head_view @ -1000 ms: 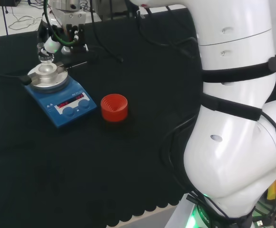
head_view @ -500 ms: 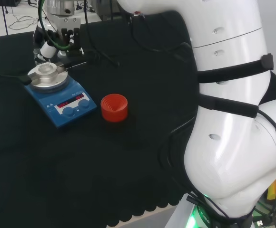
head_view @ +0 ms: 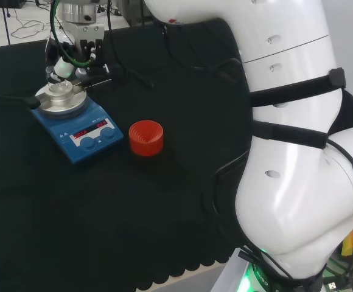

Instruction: Place the round-bottom flask on the heater.

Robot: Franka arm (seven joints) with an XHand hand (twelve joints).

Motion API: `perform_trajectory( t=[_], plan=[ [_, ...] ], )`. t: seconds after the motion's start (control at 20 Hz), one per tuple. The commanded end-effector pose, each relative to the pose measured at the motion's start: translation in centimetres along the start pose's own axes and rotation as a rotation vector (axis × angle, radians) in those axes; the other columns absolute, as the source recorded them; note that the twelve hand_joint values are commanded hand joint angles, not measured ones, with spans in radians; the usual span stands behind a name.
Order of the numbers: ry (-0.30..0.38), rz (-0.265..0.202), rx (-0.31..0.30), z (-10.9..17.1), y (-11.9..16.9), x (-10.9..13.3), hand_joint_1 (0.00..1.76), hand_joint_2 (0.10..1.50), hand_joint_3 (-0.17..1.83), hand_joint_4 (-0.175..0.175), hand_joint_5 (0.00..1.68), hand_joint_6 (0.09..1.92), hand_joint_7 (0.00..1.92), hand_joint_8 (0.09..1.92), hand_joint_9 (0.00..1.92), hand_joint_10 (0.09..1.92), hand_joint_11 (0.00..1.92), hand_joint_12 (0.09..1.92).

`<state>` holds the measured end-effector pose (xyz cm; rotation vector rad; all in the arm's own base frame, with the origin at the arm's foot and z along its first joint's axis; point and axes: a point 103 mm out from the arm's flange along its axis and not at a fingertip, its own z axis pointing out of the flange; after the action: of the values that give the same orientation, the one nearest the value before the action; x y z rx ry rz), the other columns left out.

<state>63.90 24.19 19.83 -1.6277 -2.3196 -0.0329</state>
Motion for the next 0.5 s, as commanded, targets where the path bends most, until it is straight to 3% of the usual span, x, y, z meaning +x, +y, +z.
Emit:
perform_trajectory(
  t=[0.05, 0.4, 0.45, 0.5],
  plan=[
    [0.000, 0.017, 0.007, 0.2, 0.0, -0.7, 1.14, 0.58, 0.90, 0.025, 1.19, 0.94, 0.51, 0.67, 0.80, 0.57, 0.46, 1.31],
    [0.016, 0.020, 0.005, 0.4, 0.0, -1.6, 1.14, 0.58, 0.90, 0.024, 1.19, 0.94, 0.51, 0.67, 0.79, 0.57, 0.47, 1.31],
    [0.023, 0.017, 0.006, 0.5, 0.0, -1.7, 1.13, 0.60, 0.86, 0.049, 1.18, 0.93, 0.50, 0.67, 0.79, 0.57, 0.46, 1.31],
    [0.029, 0.016, 0.006, 0.5, -0.1, -1.8, 1.11, 0.64, 0.78, 0.097, 1.17, 0.91, 0.48, 0.68, 0.78, 0.58, 0.46, 1.31]
  ],
)
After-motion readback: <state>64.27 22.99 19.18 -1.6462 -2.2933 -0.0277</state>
